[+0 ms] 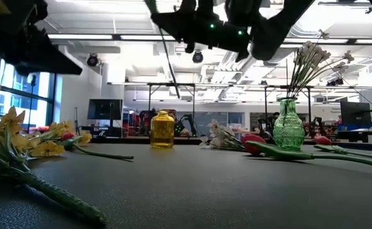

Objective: Sort flowers into vase by color
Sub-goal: Put the red tulip into the yellow vase

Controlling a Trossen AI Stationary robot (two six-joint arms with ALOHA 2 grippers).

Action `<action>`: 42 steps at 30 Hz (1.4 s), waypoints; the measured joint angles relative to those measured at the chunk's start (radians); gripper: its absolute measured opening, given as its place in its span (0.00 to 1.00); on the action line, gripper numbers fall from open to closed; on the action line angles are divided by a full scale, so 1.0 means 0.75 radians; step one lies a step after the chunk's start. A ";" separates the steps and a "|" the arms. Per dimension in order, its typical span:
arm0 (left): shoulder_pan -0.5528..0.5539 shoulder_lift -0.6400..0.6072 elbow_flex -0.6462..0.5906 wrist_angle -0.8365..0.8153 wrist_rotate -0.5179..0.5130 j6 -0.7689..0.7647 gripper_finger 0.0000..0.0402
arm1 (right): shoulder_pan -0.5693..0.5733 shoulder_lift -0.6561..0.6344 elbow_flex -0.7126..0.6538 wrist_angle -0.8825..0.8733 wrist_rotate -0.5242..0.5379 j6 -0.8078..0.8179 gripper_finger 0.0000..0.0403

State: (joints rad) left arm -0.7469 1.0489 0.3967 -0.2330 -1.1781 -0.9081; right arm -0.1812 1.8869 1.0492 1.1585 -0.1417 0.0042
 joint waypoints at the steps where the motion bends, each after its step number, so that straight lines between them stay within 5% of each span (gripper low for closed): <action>1: -0.003 0.000 -0.017 0.023 -0.005 -0.001 0.00 | -0.023 0.007 0.000 0.045 -0.002 -0.005 0.00; 11: -0.003 0.001 -0.055 0.111 -0.026 0.083 0.00 | -0.211 0.136 0.027 0.427 -0.046 0.081 0.00; 21: -0.002 0.000 -0.055 0.147 -0.072 0.122 0.00 | -0.270 0.298 0.252 0.435 -0.050 0.030 0.00; 42: -0.002 0.000 -0.054 0.169 -0.072 0.157 0.00 | -0.264 0.304 0.254 0.219 -0.005 -0.087 0.00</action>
State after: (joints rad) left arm -0.7483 1.0489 0.3560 -0.1060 -1.2320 -0.7906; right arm -0.3790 2.1151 1.2400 1.3230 -0.1456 -0.0607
